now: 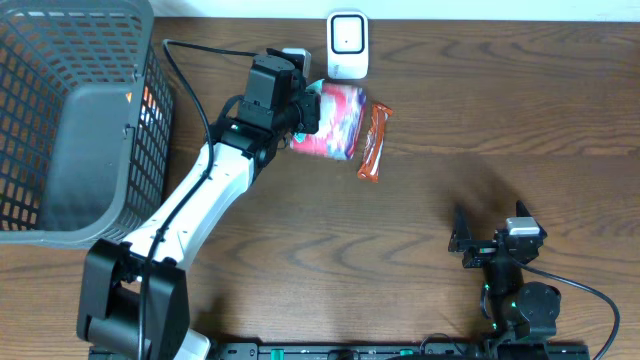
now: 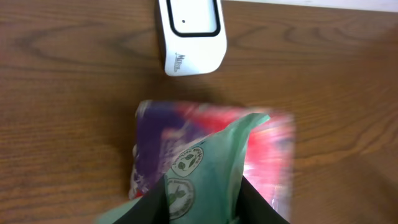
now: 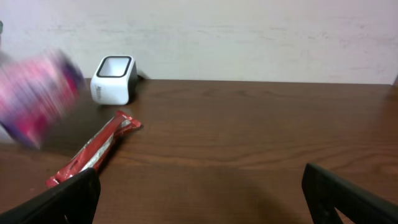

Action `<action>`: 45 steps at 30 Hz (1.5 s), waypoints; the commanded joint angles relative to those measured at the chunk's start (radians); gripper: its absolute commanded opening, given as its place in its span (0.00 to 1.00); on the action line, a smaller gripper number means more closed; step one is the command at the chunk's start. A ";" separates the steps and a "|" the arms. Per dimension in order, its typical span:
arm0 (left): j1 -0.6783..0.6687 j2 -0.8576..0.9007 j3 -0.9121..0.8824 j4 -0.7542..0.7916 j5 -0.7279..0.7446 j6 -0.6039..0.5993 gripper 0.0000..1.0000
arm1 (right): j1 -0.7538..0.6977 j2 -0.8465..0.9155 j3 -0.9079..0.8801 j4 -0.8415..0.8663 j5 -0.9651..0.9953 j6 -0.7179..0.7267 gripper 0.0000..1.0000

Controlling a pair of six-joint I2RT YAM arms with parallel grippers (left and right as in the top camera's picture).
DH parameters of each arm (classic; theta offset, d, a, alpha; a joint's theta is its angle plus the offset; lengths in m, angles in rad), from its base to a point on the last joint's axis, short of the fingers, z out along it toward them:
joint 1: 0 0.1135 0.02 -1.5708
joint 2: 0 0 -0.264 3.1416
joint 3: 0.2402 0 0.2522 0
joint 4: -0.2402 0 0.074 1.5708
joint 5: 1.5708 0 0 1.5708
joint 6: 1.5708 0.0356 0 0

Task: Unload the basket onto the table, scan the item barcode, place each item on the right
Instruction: 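Carry the pink-purple pack to the scanner and set it down, then move the left gripper back into the basket and grasp the orange tissue pack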

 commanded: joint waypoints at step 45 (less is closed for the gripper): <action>0.571 -0.437 0.011 0.130 -0.426 0.019 0.73 | -0.001 -0.005 -0.002 -0.004 0.001 -0.011 0.99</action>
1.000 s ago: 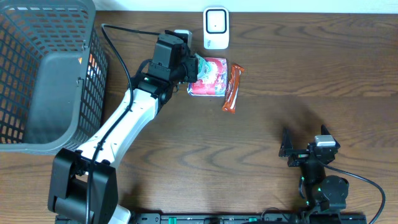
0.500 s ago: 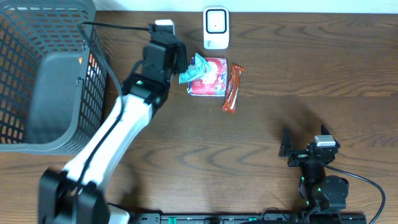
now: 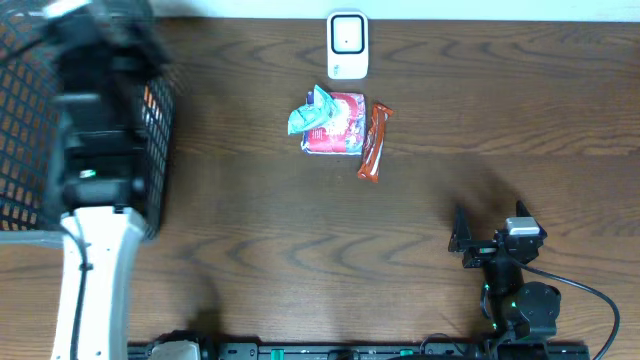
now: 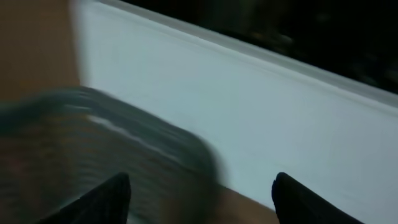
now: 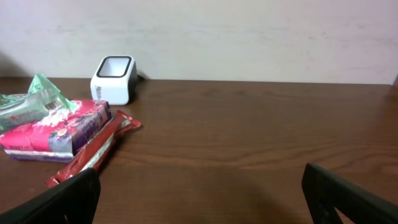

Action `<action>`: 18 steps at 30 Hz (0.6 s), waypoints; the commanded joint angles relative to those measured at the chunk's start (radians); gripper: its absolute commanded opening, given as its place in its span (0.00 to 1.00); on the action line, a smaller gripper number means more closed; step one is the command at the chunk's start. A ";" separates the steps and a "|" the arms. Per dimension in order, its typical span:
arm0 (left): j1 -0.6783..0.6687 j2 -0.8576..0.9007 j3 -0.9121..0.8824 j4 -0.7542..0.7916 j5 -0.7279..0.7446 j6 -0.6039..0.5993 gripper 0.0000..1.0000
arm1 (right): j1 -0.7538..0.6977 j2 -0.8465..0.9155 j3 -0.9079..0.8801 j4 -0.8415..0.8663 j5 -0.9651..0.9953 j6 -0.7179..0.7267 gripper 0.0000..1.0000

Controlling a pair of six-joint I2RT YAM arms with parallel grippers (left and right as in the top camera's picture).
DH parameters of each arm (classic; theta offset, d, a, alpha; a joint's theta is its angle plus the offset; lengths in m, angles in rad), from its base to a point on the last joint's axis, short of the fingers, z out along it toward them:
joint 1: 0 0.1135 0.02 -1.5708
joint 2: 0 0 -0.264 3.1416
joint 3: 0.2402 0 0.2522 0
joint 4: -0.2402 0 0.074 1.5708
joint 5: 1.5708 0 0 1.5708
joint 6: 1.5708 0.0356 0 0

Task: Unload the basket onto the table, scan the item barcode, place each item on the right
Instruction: 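Move the left gripper back into the basket and grasp the orange tissue pack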

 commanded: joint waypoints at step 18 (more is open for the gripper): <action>0.470 0.083 0.011 -0.183 0.604 0.011 0.98 | -0.001 -0.005 -0.002 -0.004 0.001 -0.011 0.99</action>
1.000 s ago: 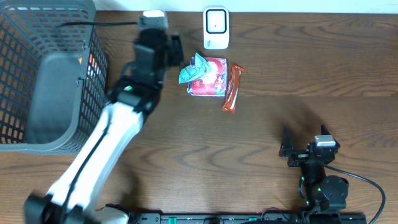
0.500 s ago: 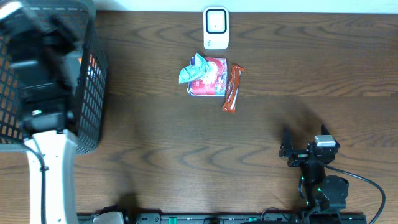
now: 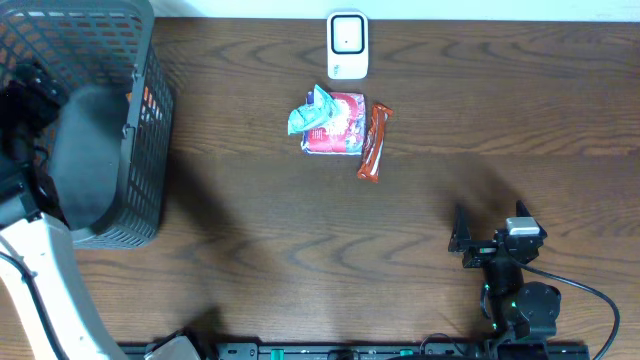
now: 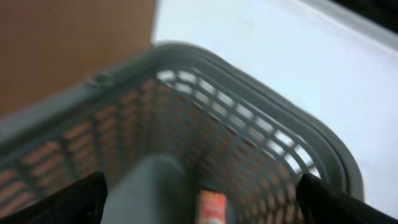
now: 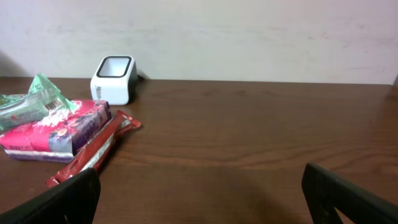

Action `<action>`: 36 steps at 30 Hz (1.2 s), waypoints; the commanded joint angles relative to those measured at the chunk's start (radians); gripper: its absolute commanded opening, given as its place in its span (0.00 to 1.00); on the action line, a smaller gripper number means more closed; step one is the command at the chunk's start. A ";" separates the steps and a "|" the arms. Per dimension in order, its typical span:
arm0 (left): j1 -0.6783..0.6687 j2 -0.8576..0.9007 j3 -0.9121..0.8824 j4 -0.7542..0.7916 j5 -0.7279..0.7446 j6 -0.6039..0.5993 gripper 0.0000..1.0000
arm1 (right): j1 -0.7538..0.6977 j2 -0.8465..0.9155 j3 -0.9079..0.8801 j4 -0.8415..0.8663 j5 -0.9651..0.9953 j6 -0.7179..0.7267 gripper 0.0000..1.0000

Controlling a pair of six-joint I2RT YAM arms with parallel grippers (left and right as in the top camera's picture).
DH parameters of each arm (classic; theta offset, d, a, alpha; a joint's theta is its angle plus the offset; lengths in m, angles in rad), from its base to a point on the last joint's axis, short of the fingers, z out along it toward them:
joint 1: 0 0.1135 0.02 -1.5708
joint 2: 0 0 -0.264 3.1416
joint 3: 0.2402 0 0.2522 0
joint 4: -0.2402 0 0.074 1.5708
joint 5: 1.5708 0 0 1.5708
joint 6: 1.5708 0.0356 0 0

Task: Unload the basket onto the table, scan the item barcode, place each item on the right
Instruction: 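Move the left gripper back into the basket and grasp the orange tissue pack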

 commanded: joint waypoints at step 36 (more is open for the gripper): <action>-0.143 0.550 0.011 0.241 0.013 0.100 1.00 | -0.001 -0.005 -0.002 -0.004 0.001 -0.011 0.99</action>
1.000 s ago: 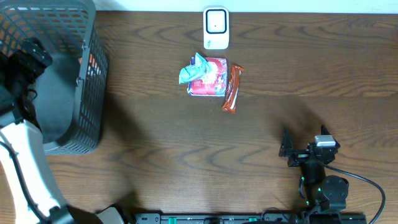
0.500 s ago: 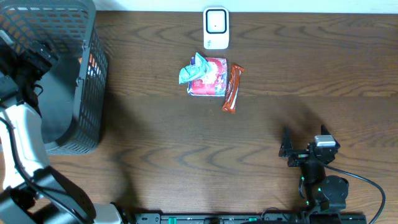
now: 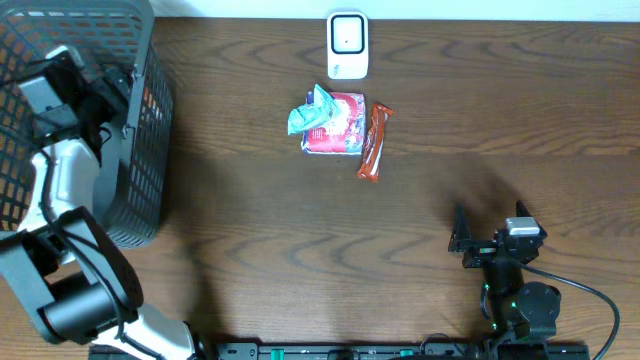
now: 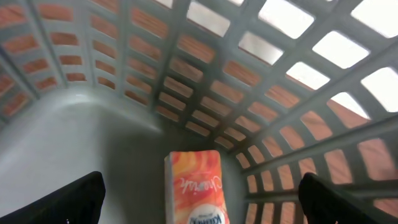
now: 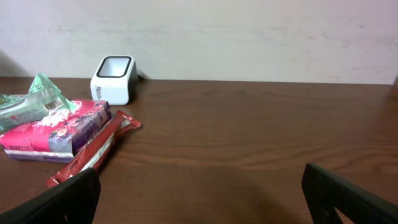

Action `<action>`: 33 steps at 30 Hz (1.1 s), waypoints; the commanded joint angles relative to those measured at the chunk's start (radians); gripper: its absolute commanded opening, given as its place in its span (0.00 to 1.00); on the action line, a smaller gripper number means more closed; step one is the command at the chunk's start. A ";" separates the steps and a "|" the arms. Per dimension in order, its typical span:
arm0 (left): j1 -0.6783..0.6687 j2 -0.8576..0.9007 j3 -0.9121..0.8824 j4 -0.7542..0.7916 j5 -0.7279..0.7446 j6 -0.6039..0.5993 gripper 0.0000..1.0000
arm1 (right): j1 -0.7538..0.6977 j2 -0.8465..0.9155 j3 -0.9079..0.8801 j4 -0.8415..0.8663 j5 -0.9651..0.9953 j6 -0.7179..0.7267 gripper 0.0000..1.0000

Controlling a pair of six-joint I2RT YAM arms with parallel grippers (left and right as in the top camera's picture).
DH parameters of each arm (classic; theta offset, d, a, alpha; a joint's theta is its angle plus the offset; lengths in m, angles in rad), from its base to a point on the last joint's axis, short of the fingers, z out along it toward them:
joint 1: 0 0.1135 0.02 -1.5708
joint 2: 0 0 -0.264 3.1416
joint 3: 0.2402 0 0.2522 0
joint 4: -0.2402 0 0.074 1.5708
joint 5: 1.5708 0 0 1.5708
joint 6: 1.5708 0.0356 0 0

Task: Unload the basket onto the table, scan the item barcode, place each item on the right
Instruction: 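Move the left gripper back into the basket and grasp the orange tissue pack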

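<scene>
The white barcode scanner (image 3: 347, 42) (image 5: 114, 79) stands at the table's far edge. In front of it lies a pink pack (image 3: 335, 125) (image 5: 56, 127) with a green packet (image 3: 308, 112) on top, and a red bar (image 3: 373, 140) (image 5: 93, 152) beside it. An orange pack (image 4: 194, 186) lies on the floor of the grey basket (image 3: 30, 60), against its mesh wall. My left gripper (image 3: 120, 92) (image 4: 199, 214) is inside the basket, open, its fingertips on either side of the orange pack without touching it. My right gripper (image 3: 462, 232) (image 5: 199, 199) is open over bare wood at the near right.
The basket's mesh wall (image 4: 298, 93) rises close behind and to the right of the orange pack. Brown table (image 3: 250, 230) lies between the basket and the items. A pale wall (image 5: 249, 37) stands behind the scanner.
My left gripper was at the basket's left rim looking in from above. Now it is down inside the basket, close to the orange pack. The right arm and the table items have not moved.
At first my left gripper held the pink pack with the green packet near the scanner. Then the pack lay on the table beside the red bar and the left arm was over the basket, open. It then stood at the basket's rim, and now inside it.
</scene>
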 commanded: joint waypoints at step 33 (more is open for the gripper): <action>-0.004 0.279 0.011 0.062 -0.029 -0.021 0.49 | -0.001 -0.005 -0.002 -0.004 0.001 -0.011 0.99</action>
